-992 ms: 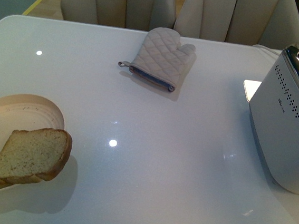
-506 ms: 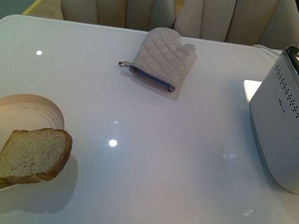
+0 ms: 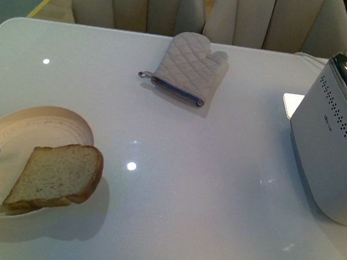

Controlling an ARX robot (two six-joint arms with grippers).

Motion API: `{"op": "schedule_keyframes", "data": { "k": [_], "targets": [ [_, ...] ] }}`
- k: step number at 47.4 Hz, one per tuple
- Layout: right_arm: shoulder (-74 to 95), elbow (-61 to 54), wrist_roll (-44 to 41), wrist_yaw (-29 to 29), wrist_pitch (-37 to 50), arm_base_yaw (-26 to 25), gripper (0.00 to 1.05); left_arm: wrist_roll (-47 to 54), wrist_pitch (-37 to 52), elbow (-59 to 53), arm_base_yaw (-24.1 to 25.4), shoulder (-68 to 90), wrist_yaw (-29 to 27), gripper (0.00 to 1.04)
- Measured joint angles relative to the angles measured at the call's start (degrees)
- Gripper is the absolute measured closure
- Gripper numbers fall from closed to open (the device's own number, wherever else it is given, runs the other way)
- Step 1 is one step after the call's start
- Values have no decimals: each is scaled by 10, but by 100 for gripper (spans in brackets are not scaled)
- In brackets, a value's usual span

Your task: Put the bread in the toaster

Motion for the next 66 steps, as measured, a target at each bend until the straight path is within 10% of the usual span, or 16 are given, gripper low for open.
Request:
{"op": "schedule_keyframes", "data": {
  "k": [29, 51, 66],
  "targets": [
    [0, 0, 0, 0, 0, 0, 9, -283, -81, 75, -289, 10, 19, 100],
    [0, 0, 0, 0, 0, 0, 9, -377, -92, 113, -346, 23, 8, 100],
    [0, 0, 0, 0, 0, 0, 9, -381, -35, 72, -326, -5, -33, 53]
  ]
}}
